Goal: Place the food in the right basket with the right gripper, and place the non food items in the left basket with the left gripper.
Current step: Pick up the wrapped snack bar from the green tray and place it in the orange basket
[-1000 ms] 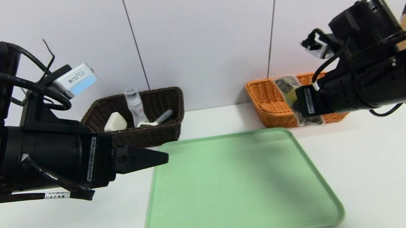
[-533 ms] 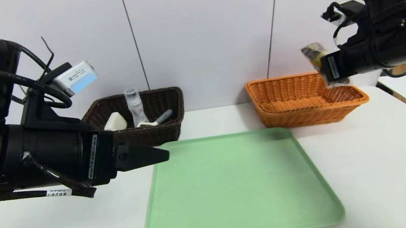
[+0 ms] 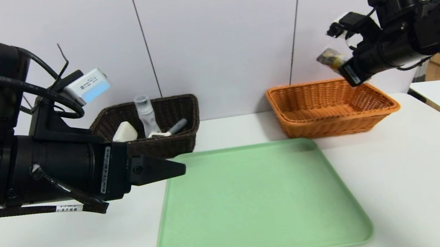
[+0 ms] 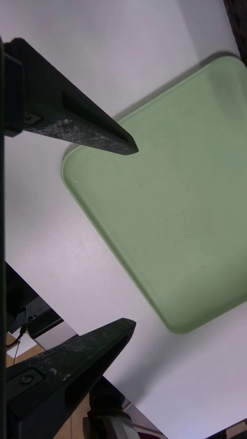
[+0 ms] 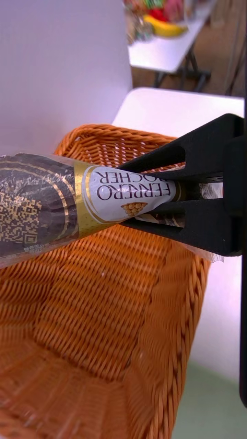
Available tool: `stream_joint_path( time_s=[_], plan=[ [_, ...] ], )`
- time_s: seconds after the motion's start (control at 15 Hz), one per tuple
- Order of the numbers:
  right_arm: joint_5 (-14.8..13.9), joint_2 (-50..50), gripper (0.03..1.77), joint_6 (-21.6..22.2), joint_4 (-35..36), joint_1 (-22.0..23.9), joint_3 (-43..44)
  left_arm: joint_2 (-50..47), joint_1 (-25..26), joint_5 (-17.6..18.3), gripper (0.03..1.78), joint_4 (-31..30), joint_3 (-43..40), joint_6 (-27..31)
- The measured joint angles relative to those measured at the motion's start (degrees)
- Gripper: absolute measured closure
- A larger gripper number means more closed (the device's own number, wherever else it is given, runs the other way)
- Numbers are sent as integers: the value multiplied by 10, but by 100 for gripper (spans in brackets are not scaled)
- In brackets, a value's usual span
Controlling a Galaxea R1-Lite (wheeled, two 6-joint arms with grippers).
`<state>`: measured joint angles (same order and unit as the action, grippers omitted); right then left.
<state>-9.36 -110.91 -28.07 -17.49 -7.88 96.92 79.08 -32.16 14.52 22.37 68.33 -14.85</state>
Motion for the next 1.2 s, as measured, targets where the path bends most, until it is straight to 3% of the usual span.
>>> stream_joint_path(
  time_s=[0.4,0.67,0.93,1.2],
  plan=[
    [-7,-59,162,-211,6,1,42,8,0,-1,12,0,-1,-1],
    [-8,-81,162,-267,3,0,46,17,0,-1,12,-24,-3,0],
    [-6,-94,162,-283,0,-1,54,19,0,-1,12,-25,-3,0],
    [-4,-108,103,-271,-1,-7,66,20,0,-1,12,-25,-3,0]
  ],
)
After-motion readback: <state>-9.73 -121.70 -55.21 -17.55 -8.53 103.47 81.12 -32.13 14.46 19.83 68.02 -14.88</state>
